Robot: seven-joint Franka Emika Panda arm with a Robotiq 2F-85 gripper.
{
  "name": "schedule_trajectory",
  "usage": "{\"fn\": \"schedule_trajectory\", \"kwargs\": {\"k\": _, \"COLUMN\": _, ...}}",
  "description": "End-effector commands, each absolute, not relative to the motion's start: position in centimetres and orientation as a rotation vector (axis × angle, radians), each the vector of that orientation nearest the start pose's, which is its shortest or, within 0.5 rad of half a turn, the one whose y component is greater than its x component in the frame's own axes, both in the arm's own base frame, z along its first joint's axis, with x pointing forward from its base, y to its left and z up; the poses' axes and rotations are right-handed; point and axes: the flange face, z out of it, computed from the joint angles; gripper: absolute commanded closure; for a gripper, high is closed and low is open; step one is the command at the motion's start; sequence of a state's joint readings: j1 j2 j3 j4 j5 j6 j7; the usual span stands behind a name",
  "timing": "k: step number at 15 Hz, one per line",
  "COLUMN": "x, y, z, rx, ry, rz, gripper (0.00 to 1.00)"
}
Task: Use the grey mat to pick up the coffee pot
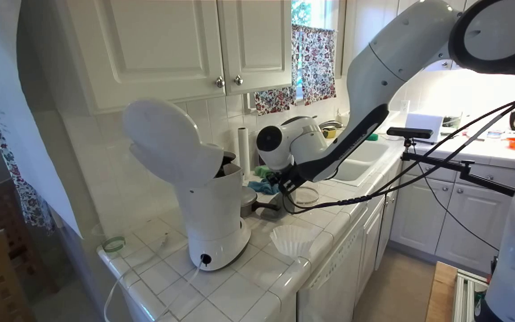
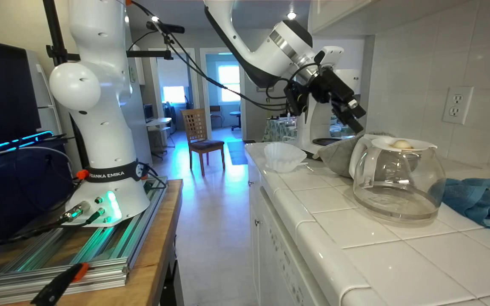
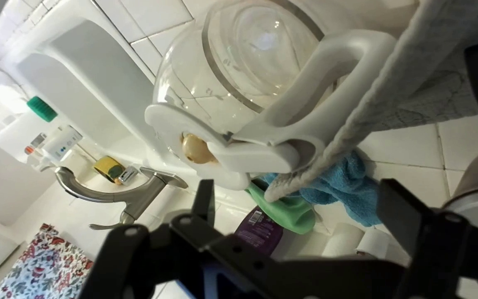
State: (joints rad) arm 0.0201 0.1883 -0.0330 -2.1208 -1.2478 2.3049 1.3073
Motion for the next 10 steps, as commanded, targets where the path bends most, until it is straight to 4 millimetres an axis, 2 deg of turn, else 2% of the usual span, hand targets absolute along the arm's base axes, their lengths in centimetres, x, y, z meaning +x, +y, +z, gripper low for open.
{"fn": "schedule_trajectory", "kwargs": {"k": 1, "x": 57.7, "y": -1.3, "z": 33.9, "rx": 2.284, "ry": -0.564, "rz": 0.734, "gripper": 0.00}}
{"fn": "schedule_trajectory", "kwargs": {"k": 4, "x": 57.3, "y": -1.6, "z": 32.8, "rx": 2.292, "ry": -0.626, "rz": 0.661, "gripper": 0.00}}
{"fn": "schedule_trajectory", "kwargs": {"k": 7, "x": 56.7, "y": -3.0, "z": 31.9, "rx": 2.283, "ry": -0.712, "rz": 0.627, "gripper": 0.00}}
{"fn": "schedule_trajectory", "kwargs": {"k": 10, "x": 56.8, "y": -3.7, "z": 31.4, "rx": 2.275, "ry": -0.786, "rz": 0.669, "gripper": 0.00}}
